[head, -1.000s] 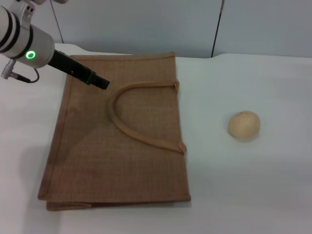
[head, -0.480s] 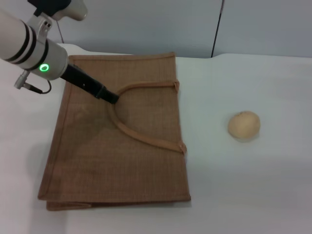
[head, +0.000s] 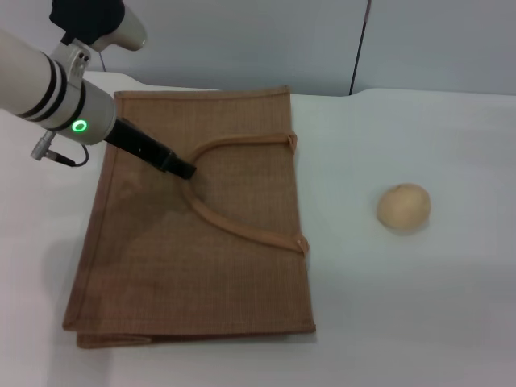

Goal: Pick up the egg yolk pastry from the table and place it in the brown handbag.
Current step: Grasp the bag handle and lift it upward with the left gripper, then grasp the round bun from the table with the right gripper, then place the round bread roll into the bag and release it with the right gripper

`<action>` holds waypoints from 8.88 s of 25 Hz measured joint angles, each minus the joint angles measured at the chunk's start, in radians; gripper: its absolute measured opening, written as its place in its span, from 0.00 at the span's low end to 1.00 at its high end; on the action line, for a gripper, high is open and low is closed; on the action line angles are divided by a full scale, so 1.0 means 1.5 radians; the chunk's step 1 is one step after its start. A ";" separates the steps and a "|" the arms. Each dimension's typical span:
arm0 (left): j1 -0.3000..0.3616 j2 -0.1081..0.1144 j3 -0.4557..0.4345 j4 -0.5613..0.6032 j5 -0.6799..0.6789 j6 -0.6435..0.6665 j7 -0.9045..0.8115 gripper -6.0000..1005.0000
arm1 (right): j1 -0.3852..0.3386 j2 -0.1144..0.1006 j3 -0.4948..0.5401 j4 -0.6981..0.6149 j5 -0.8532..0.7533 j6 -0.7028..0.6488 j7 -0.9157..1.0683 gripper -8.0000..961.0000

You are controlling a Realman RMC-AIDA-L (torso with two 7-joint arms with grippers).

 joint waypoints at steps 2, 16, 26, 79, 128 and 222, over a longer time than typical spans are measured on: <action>0.000 -0.002 0.000 -0.003 0.000 0.008 0.000 0.70 | 0.000 0.000 0.000 0.000 -0.001 0.000 0.000 0.89; -0.017 -0.004 0.001 -0.068 -0.003 0.070 0.001 0.70 | 0.000 0.001 0.000 0.001 -0.002 0.000 -0.001 0.89; -0.023 -0.005 -0.004 -0.092 -0.011 0.113 -0.023 0.70 | 0.005 0.002 0.000 0.002 -0.002 0.000 -0.001 0.89; -0.030 -0.005 -0.002 -0.063 -0.063 0.160 -0.032 0.13 | 0.001 0.002 0.000 0.004 -0.025 0.000 -0.001 0.89; 0.094 -0.003 -0.006 0.554 -0.186 -0.141 -0.051 0.12 | -0.019 -0.002 0.000 -0.200 -0.929 -0.238 0.743 0.91; 0.031 -0.005 0.041 0.574 -0.194 -0.124 -0.014 0.11 | 0.027 0.002 -0.041 -0.331 -0.887 -0.438 0.917 0.67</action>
